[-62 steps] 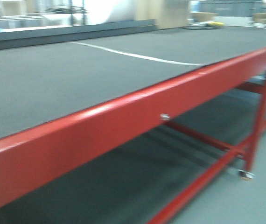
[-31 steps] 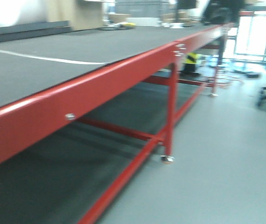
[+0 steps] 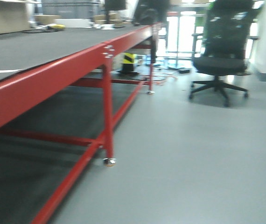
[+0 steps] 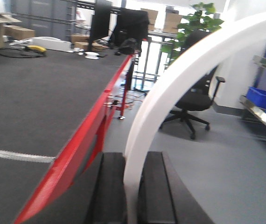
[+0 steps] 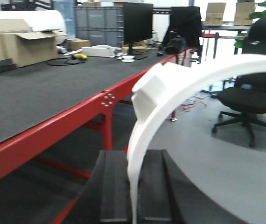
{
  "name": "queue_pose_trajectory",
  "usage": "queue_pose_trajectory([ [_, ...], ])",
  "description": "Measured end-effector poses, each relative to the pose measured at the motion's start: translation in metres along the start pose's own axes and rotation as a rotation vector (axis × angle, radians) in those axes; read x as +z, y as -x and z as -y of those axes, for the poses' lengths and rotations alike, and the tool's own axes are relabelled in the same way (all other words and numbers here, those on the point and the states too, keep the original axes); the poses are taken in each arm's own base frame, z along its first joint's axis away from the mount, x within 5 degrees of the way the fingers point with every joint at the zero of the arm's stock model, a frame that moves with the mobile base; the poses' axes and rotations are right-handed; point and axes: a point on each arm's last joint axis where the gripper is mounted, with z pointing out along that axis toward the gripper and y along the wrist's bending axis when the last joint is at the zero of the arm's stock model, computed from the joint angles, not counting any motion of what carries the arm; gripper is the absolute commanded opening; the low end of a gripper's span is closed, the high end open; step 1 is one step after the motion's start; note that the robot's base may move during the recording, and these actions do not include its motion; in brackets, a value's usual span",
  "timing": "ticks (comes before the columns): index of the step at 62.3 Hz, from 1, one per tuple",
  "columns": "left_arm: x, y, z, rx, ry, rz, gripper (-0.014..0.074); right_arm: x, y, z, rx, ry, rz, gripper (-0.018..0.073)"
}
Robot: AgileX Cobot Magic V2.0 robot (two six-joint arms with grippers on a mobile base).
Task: Grab PVC pipe and place in blue bin
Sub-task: 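Drive the base past the red table to the blue bin shelf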
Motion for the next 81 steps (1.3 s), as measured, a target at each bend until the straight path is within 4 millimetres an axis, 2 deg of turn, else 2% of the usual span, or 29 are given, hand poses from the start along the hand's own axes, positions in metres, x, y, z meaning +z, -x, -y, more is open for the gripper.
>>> queue_pose_trajectory([
  [81, 0.0, 0.0002, 0.0, 0.0, 0.0, 0.002, -0.0111, 0.0, 0.0005, -0.0001, 0.0, 0.001, 0.005, -0.0159],
])
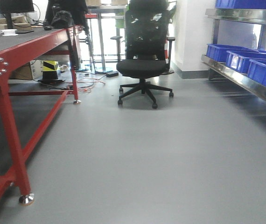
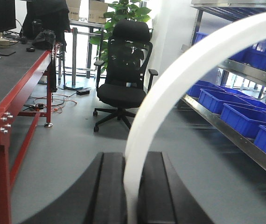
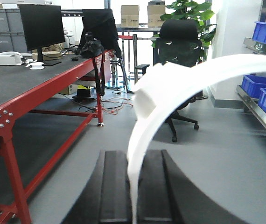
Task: Grab PVC pipe and place in blue bin
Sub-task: 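Drive the base past the red table to the blue bin shelf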
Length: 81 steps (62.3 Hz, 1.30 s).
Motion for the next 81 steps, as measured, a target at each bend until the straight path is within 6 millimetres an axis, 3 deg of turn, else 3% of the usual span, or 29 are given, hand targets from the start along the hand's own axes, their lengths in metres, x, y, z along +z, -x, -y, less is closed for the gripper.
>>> queue_pose_trajectory([
  [81, 0.0, 0.0002, 0.0, 0.0, 0.0, 0.002, -0.0111, 0.0, 0.0002, 0.0, 0.0, 0.0, 0.002, -0.0159],
])
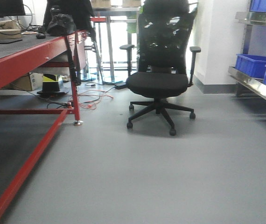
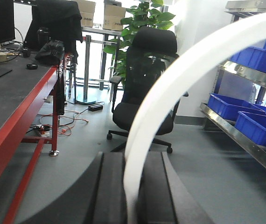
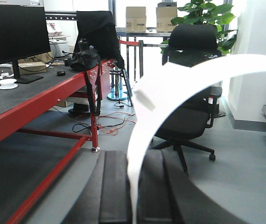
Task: Grab PVC pipe and place in blue bin
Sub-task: 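Drive the base past the red table to the blue bin shelf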
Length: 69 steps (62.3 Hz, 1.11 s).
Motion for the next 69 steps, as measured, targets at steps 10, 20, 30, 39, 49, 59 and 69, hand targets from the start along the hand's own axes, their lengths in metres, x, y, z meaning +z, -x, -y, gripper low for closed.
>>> queue_pose_trajectory([
  [10, 0.0, 0.0, 0.0, 0.0, 0.0, 0.0, -0.0111, 0.0, 0.0, 0.0, 0.0, 0.0, 0.0, -0.0159],
  [20, 0.0, 0.0, 0.0, 0.0, 0.0, 0.0, -0.0111, 0.0, 0.0, 0.0, 0.0, 0.0, 0.0, -0.0159],
  [30, 0.0, 0.0, 0.0, 0.0, 0.0, 0.0, -0.0111, 0.0, 0.0, 0.0, 0.0, 0.0, 0.0, -0.0159],
  [39, 0.0, 0.0, 0.0, 0.0, 0.0, 0.0, -0.0111, 0.0, 0.0, 0.0, 0.0, 0.0, 0.0, -0.0159],
  [49, 0.0, 0.0, 0.0, 0.0, 0.0, 0.0, -0.0111, 0.0, 0.0, 0.0, 0.0, 0.0, 0.0, -0.0159],
  [59, 0.0, 0.0, 0.0, 0.002, 0.0, 0.0, -0.0111, 0.0, 0.0, 0.0, 0.0, 0.0, 0.0, -0.0159],
  [69, 0.0, 0.0, 0.0, 0.002, 0.0, 0.0, -0.0111, 0.0, 0.0, 0.0, 0.0, 0.0, 0.0, -0.0159],
])
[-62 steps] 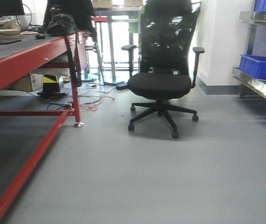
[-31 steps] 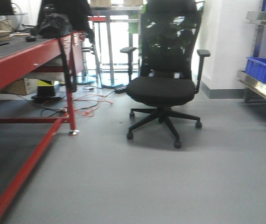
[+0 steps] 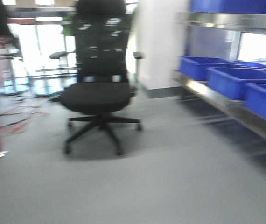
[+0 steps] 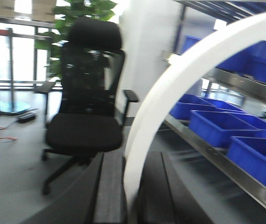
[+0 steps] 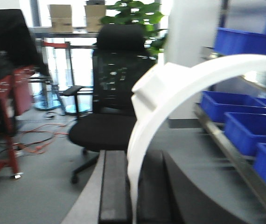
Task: Grab PVC pipe and place in blue bin
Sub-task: 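Drive the base past the red table to the blue bin shelf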
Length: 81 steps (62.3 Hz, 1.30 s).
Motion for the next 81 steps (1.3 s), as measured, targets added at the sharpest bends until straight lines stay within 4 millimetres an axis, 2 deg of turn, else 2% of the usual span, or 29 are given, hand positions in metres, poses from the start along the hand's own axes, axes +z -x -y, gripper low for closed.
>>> queue_pose_trajectory([
  [81, 0.0, 0.0, 0.0, 0.0, 0.0, 0.0, -0.0111, 0.0, 0.0, 0.0, 0.0, 0.0, 0.0, -0.0159],
])
